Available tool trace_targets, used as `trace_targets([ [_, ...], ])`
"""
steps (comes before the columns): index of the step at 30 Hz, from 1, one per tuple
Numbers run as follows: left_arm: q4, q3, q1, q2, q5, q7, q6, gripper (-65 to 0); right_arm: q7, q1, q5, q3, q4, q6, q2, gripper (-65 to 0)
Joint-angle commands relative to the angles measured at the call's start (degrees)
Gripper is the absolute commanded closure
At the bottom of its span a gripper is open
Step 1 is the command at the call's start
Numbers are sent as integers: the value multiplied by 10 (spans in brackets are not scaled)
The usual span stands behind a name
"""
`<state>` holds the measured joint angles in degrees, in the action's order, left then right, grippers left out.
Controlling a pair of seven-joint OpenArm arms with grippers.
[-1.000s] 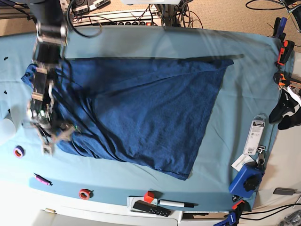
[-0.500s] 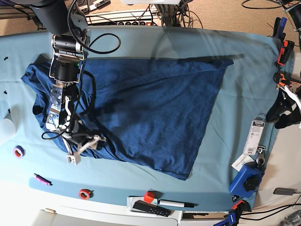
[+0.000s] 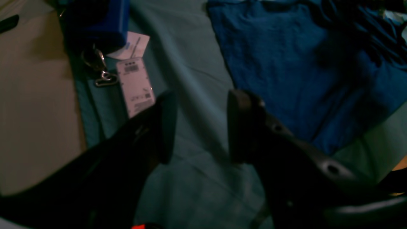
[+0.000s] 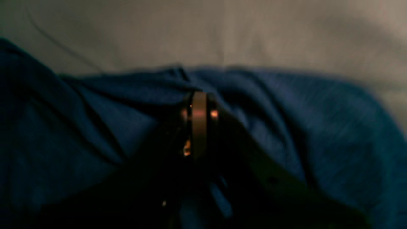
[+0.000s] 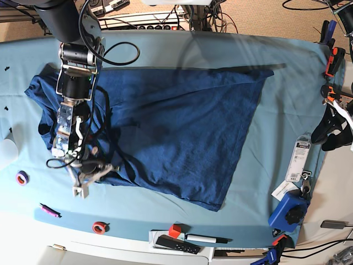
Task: Layout the t-shirt on the table in an organized manner, then fold the t-shirt properly
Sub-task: 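Grasp the bunched shirt fabric near the right gripper and pull it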
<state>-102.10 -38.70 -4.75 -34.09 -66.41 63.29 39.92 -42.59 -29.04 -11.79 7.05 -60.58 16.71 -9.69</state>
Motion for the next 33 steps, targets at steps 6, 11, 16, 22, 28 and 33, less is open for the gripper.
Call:
trace_targets([
  [6,-8,-4,7,2,-11,-16,1,-268,18,-23,19,2,-76,-10,-6,0],
  [11,-8,-4,6,9,-11,-17,1,-268,-14,-8,24,2,-149,-17,-6,0],
  [16,-8,-4,6,9,-11,-17,1,-268,-62,41,24,2,-263,-17,-6,0],
  [22,-8,-4,6,9,-11,-18,1,-268,-112,136,24,2,-437,-17,-6,0],
  [28,-8,-4,6,9,-11,-18,1,-268,-134,223,24,2,-568,-17,-6,0],
  [33,-8,-4,6,9,-11,-18,1,-268,-138,277,24,2,-642,-17,-6,0],
])
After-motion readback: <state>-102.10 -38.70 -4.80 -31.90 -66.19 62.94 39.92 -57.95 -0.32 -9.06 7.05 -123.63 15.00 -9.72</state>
